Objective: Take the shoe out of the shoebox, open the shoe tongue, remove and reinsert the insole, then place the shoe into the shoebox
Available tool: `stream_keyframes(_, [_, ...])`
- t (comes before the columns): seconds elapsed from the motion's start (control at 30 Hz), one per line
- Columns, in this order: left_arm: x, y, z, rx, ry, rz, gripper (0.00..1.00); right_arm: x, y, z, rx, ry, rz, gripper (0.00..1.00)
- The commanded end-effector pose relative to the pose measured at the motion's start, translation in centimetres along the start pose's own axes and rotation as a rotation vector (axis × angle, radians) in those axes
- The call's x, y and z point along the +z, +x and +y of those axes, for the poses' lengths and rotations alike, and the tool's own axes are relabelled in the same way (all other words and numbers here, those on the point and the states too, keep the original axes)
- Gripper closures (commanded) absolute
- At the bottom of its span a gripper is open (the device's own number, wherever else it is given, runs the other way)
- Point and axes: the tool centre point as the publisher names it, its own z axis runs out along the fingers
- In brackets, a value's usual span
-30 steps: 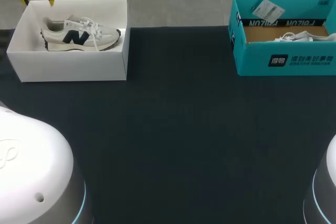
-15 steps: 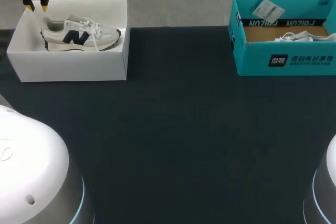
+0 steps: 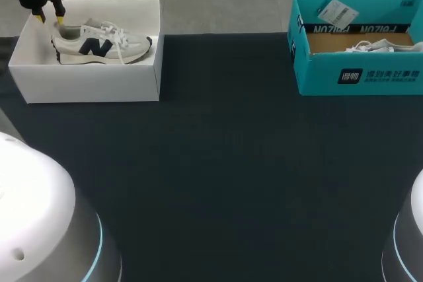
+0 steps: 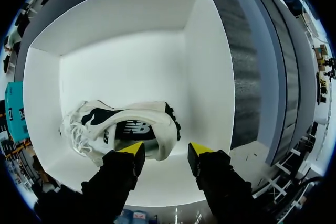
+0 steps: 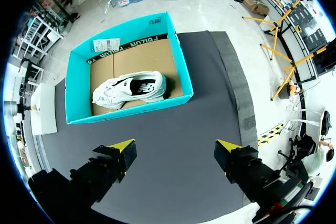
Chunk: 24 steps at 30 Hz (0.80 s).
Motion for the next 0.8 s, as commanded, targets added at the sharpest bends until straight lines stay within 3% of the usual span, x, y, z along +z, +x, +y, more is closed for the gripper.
stream_keyframes(0.03, [1.6, 0.1, 0.9, 0.013, 0.019, -0.002, 0.47, 0.0, 0.0, -0.1, 0.000, -0.002, -0.001, 0.00])
stream_keyframes(0.13, [2.4, 0.2, 0.8, 0.018, 0.030, -0.005, 0.49, 0.0, 0.0, -0.1, 0.000, -0.002, -0.001, 0.00])
stream_keyframes(0.53, [4.6, 0.6, 0.7, 0.019, 0.049, -0.003, 0.43, 0.0, 0.0, -0.1, 0.000, -0.002, -0.001, 0.00])
stream_keyframes(0.8, [5.8, 0.1, 0.8, 0.014, 0.062, -0.019, 0.51, 0.0, 0.0, -0.1, 0.000, -0.002, -0.001, 0.00])
